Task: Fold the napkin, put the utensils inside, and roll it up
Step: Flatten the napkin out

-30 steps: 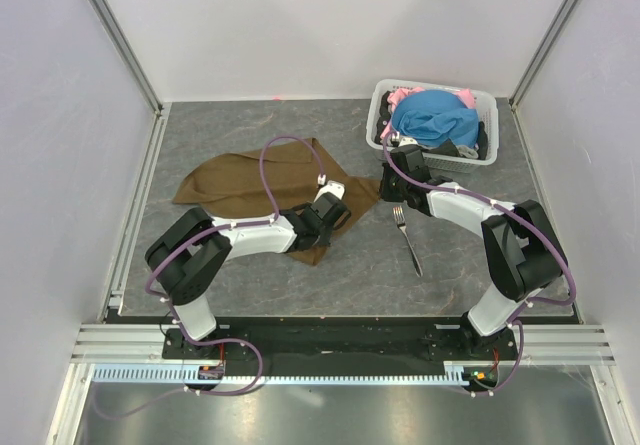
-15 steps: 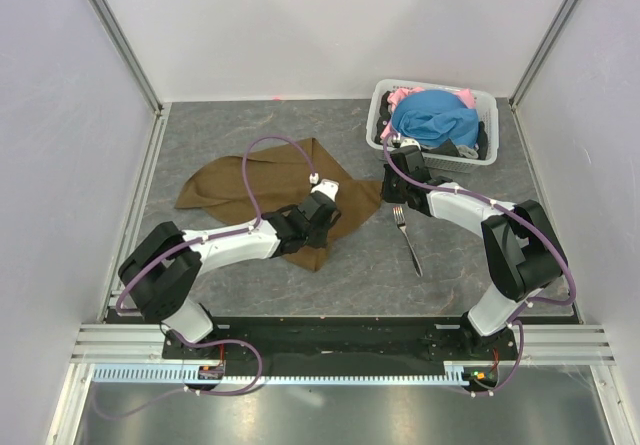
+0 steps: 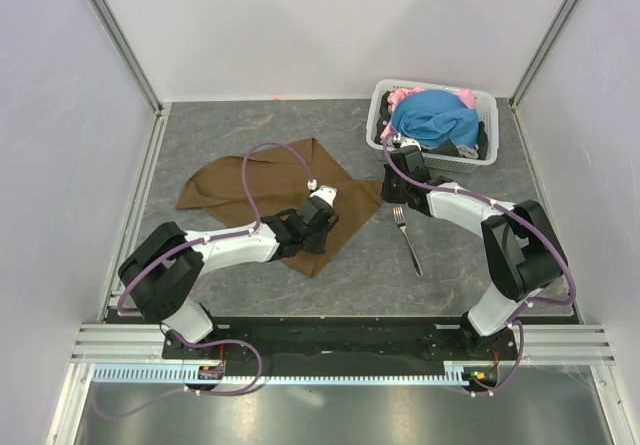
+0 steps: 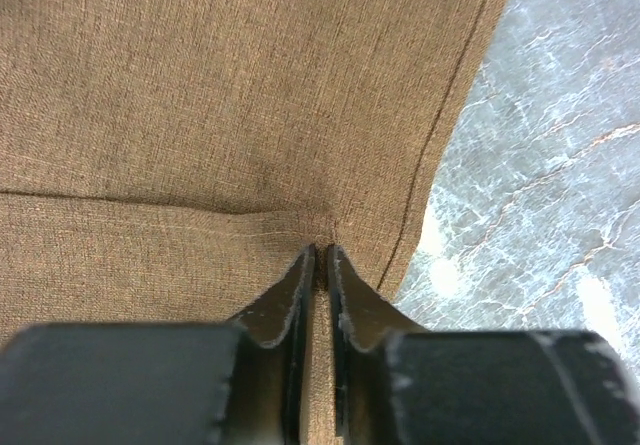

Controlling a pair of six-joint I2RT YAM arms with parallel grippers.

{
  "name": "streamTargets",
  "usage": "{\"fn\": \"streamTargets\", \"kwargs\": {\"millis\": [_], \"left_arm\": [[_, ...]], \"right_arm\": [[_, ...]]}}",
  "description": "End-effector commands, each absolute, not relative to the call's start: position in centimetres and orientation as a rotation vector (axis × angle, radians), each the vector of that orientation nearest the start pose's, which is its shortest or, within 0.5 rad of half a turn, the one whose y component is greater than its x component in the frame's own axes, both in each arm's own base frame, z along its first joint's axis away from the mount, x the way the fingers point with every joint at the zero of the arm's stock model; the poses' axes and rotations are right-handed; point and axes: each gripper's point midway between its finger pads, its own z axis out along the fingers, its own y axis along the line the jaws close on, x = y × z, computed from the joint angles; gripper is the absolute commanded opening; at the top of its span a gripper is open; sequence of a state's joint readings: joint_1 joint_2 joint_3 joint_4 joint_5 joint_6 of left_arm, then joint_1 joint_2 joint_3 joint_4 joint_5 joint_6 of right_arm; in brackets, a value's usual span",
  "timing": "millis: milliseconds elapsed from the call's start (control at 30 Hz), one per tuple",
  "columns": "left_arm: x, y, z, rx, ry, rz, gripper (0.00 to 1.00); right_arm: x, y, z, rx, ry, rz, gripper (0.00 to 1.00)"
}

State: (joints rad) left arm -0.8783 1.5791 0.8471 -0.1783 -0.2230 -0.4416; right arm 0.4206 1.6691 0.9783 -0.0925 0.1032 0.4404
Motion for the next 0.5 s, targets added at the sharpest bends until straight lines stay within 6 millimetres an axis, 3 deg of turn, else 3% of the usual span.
{"fn": "streamTargets", "kwargs": {"millis": [0, 67, 167, 267, 367, 400, 467], "left_arm": [[25.5, -27.6, 4.2, 0.368, 2.419, -0.354, 0.02], [26.0, -27.2, 4.6, 0.325, 2.406, -0.334, 0.02], [27.4, -25.9, 7.1, 0.219, 2.363, -0.337, 0.02], [29.6, -23.1, 11.8, 0.055, 2.265, -0.390, 0.02], [31.9, -18.3, 18.7, -0.118, 2.075, -0.401, 0.02], [31.7, -16.9, 21.6, -0.146, 1.999, -0.412, 0.02], [31.8, -14.1, 26.2, -0.202, 1.874, -0.369, 0.02]], "right_arm": [[38.9, 17.0, 7.2, 0.083, 2.343, 0.297, 0.00], [38.9, 16.9, 7.7, 0.084, 2.336, 0.299, 0.00], [39.2, 17.1, 9.5, 0.087, 2.298, 0.319, 0.00], [39.5, 17.3, 12.7, 0.086, 2.237, 0.346, 0.00], [39.6, 17.2, 16.8, 0.082, 2.154, 0.369, 0.00], [39.5, 17.1, 19.3, 0.079, 2.101, 0.391, 0.00], [39.2, 17.0, 21.9, 0.062, 2.042, 0.408, 0.00]]}}
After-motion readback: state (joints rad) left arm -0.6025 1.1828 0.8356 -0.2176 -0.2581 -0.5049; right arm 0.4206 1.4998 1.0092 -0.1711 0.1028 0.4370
